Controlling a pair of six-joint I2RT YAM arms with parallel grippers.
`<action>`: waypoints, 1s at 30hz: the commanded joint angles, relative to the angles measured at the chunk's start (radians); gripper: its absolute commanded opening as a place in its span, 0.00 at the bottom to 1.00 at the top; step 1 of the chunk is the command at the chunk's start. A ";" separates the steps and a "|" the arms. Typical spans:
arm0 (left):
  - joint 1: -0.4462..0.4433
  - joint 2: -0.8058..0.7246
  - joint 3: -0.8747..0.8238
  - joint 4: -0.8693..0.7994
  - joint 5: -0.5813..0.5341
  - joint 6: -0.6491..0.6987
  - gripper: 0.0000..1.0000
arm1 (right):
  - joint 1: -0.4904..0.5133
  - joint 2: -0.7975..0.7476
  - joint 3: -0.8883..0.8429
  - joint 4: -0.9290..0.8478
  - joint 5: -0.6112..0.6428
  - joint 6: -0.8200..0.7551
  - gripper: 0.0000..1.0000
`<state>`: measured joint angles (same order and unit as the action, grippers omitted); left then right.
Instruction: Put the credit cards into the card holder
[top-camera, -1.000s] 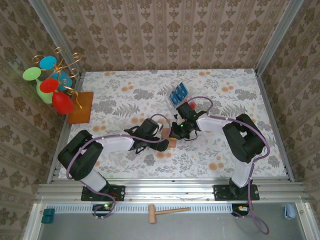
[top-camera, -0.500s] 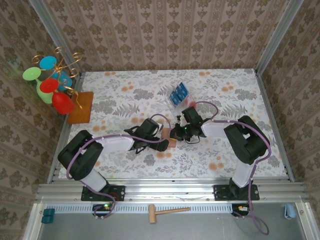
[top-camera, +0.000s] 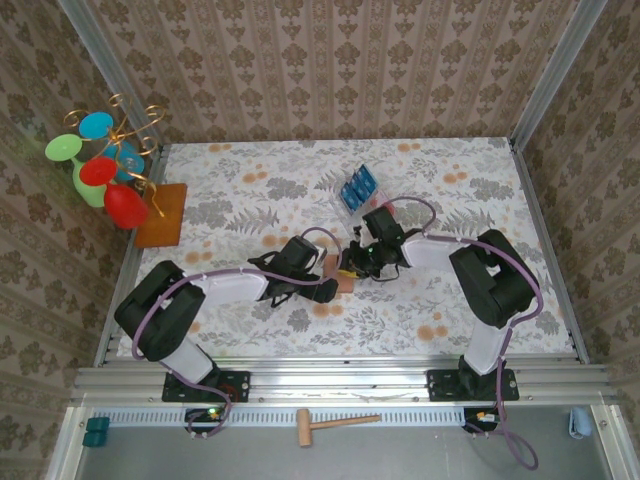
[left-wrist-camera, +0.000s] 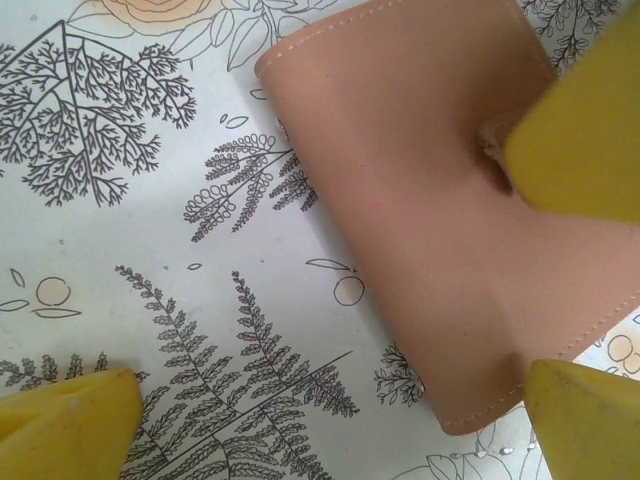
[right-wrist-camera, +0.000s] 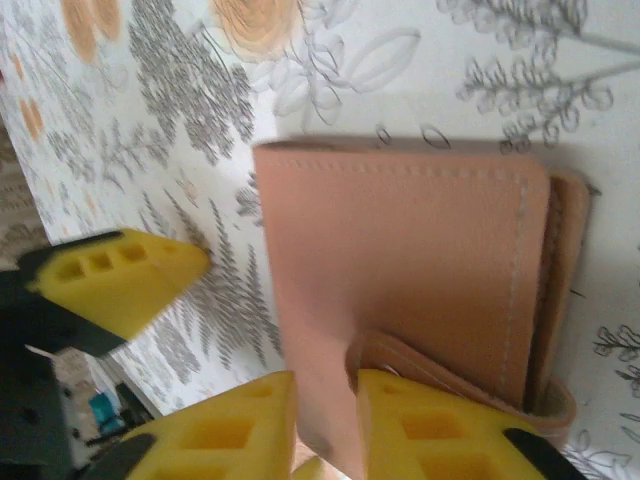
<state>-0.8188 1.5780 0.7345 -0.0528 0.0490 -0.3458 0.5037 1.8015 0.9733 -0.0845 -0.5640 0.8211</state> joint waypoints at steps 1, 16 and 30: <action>0.033 -0.045 0.021 -0.008 0.024 -0.019 1.00 | -0.004 -0.040 0.095 -0.091 0.015 -0.011 0.34; 0.191 -0.435 -0.029 -0.092 -0.081 -0.030 1.00 | -0.059 -0.274 0.034 -0.144 0.104 -0.027 1.00; 0.477 -0.709 -0.130 -0.075 -0.299 0.118 1.00 | -0.197 -0.762 -0.201 -0.254 0.730 -0.223 1.00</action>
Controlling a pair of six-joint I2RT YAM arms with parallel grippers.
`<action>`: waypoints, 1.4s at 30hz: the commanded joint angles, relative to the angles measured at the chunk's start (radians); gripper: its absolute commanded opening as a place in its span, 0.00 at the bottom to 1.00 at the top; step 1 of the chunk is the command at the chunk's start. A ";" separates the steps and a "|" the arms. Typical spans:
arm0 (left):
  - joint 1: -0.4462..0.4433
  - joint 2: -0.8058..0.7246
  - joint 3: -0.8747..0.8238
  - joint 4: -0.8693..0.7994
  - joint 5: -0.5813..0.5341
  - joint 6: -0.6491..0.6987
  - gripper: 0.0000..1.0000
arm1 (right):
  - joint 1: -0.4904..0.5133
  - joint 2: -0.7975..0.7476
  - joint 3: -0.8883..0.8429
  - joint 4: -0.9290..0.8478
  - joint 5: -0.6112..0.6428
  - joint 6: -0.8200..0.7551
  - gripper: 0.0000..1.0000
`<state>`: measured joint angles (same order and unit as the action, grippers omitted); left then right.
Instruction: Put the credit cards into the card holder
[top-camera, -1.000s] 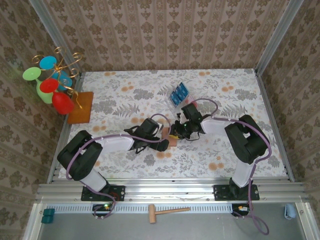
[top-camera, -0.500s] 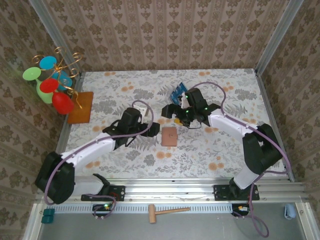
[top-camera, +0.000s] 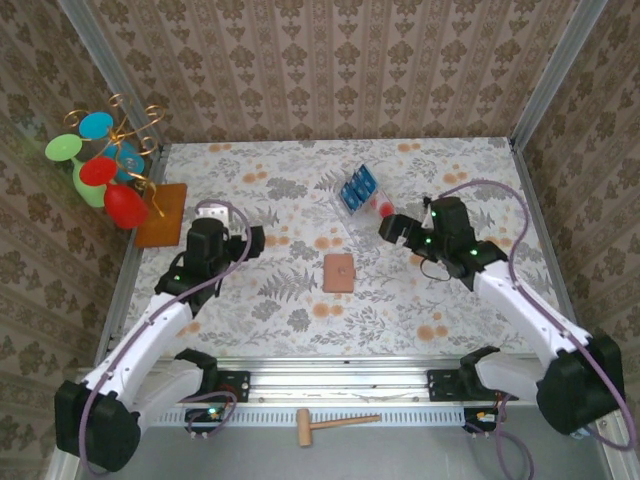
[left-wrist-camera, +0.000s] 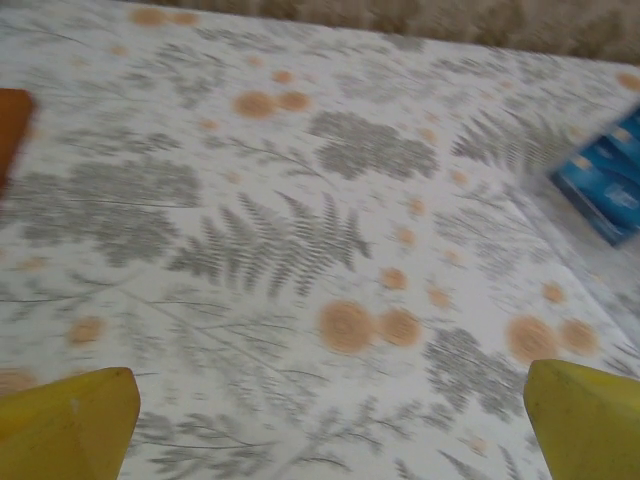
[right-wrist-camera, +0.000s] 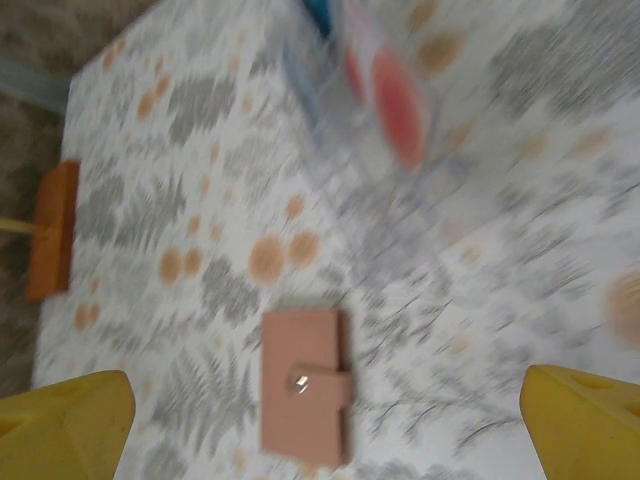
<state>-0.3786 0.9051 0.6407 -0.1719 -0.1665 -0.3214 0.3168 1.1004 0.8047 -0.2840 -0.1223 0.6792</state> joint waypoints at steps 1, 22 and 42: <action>0.052 -0.046 -0.055 0.078 -0.093 0.124 1.00 | -0.014 -0.080 -0.050 -0.039 0.363 -0.093 1.00; 0.360 0.250 -0.311 0.709 -0.093 0.390 1.00 | -0.173 0.151 -0.350 0.614 0.812 -0.412 1.00; 0.323 0.653 -0.284 1.158 0.093 0.419 1.00 | -0.260 0.423 -0.484 1.297 0.361 -0.626 1.00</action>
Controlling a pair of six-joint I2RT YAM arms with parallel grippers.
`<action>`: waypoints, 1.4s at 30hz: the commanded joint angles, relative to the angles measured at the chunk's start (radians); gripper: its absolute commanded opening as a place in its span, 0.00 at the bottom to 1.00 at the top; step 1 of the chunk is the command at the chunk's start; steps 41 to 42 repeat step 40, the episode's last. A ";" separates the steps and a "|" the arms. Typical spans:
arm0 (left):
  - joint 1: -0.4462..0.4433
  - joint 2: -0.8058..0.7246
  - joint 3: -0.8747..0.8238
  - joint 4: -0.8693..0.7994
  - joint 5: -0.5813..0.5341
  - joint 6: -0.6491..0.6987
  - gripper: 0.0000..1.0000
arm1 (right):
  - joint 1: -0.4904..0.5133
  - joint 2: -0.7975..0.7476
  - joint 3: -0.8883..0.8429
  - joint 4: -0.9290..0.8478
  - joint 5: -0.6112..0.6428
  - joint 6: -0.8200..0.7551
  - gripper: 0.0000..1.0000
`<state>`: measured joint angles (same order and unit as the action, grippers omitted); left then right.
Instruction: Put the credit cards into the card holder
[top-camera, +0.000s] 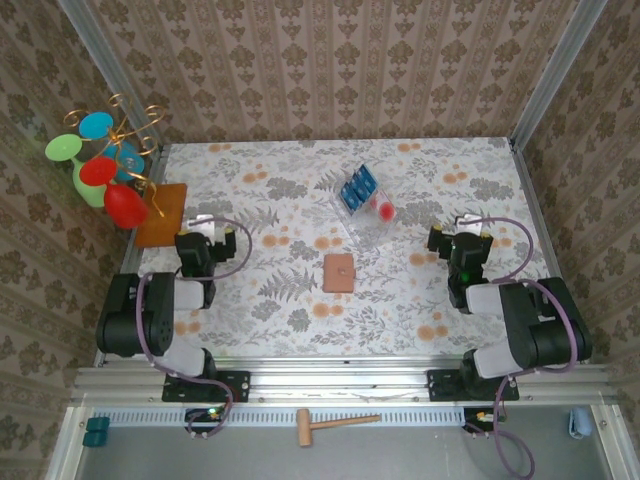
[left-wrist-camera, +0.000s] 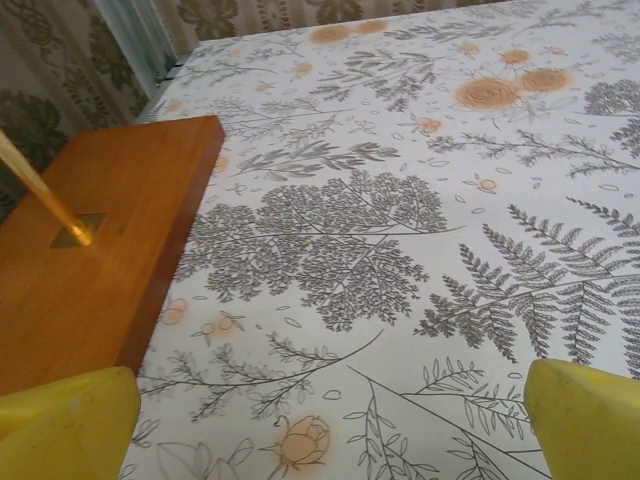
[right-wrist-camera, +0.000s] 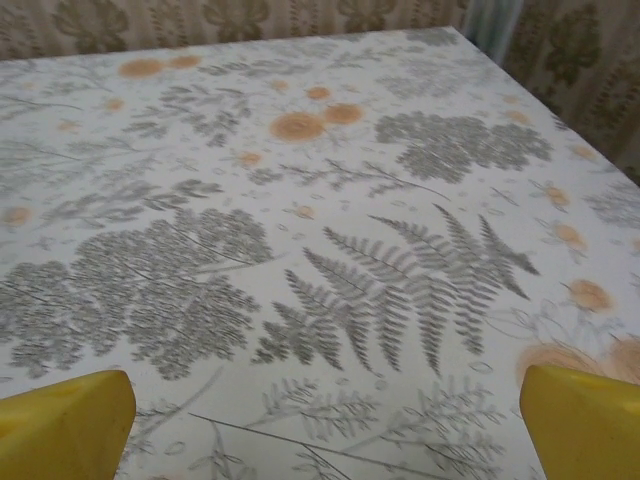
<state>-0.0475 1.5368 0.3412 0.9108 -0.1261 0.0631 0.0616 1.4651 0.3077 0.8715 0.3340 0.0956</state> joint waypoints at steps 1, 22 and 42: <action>-0.008 0.013 0.034 0.024 0.065 0.028 1.00 | -0.006 0.096 0.015 0.205 -0.094 -0.053 1.00; 0.044 0.021 0.066 -0.022 0.152 0.000 1.00 | -0.025 0.064 0.091 0.000 -0.153 -0.041 1.00; 0.003 0.020 0.040 0.029 0.061 0.023 1.00 | -0.032 0.064 0.093 -0.004 -0.171 -0.039 1.00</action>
